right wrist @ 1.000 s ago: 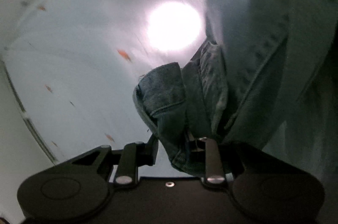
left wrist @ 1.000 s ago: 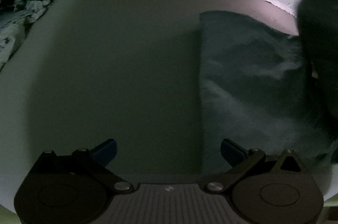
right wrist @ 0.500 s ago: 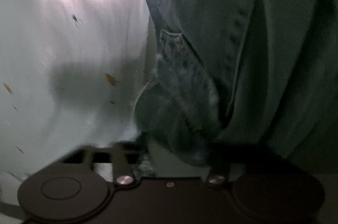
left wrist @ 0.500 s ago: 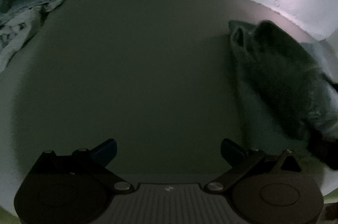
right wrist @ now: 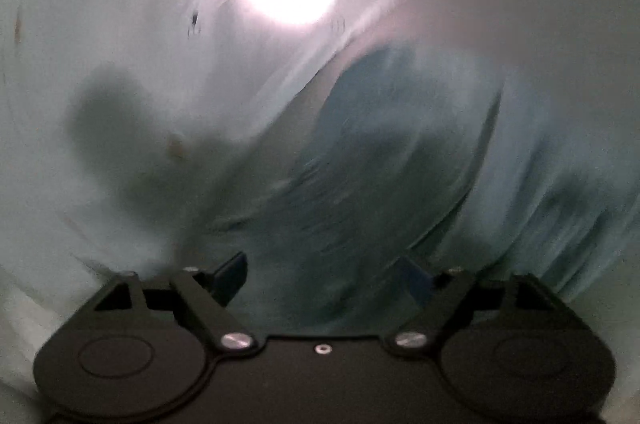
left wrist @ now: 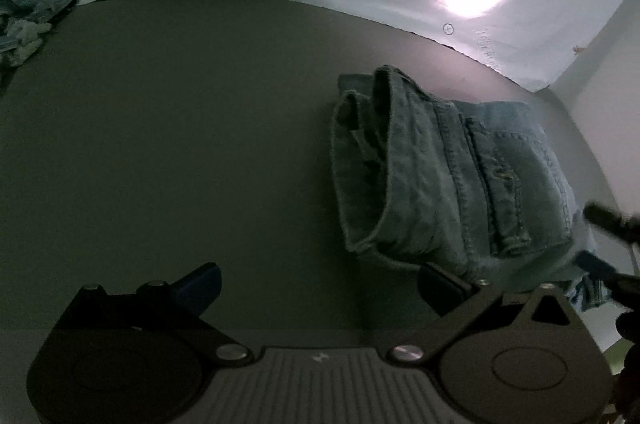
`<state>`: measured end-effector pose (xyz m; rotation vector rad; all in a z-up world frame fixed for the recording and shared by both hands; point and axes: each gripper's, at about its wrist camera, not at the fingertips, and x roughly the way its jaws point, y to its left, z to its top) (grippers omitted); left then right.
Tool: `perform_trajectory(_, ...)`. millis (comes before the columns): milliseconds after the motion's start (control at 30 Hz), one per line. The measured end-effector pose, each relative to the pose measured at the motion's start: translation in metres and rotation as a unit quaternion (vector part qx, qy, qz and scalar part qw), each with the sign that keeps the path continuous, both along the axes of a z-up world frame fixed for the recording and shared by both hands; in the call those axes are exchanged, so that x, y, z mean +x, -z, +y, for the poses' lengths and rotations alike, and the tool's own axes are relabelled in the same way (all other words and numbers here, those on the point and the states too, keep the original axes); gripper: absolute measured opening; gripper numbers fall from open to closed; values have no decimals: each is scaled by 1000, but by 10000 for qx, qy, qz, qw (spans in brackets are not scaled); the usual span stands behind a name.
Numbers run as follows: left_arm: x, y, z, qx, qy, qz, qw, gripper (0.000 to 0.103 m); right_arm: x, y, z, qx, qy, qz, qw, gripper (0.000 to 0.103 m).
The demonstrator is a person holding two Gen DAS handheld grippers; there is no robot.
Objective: Fold clothes
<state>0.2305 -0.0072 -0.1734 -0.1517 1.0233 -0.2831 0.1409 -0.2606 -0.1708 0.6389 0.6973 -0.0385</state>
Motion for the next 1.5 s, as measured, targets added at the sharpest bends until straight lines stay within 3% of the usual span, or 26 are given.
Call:
perform_trajectory(67,6,5,-10,-46,-72,39,10000,103,5,-4,-2,-883,-197,168,9958,86)
perform_trajectory(133,12,9,-20,-110,-151,94,9998,103,11,-2,-12,-1335,-296,305,9901,86)
perform_trajectory(333,29,21,-46,-33,-499,176,9986,103,33,9,-51,-1540,-576,554,9848,86)
perform_trajectory(667,56,42,-60,-417,-662,403,9961,103,95,25,-113,-1180,-1249,844,9815,86)
perform_trajectory(867,73,49,-62,-560,-669,487,9950,103,142,38,-121,-1102,-1738,991,9736,86)
perform_trajectory(1000,79,59,-55,-893,-843,745,9896,103,168,46,-124,-806,-1898,1154,9717,86)
perform_trajectory(1067,80,66,-51,-1086,-940,879,9857,103,173,47,-121,-777,-1997,1185,9695,86)
perform_trajectory(1200,78,66,-47,-1163,-888,850,9856,103,178,53,-114,-848,-2162,1215,9651,88)
perform_trajectory(1500,85,65,-46,-1162,-755,964,9856,103,181,64,-120,-114,-2001,1297,9711,89)
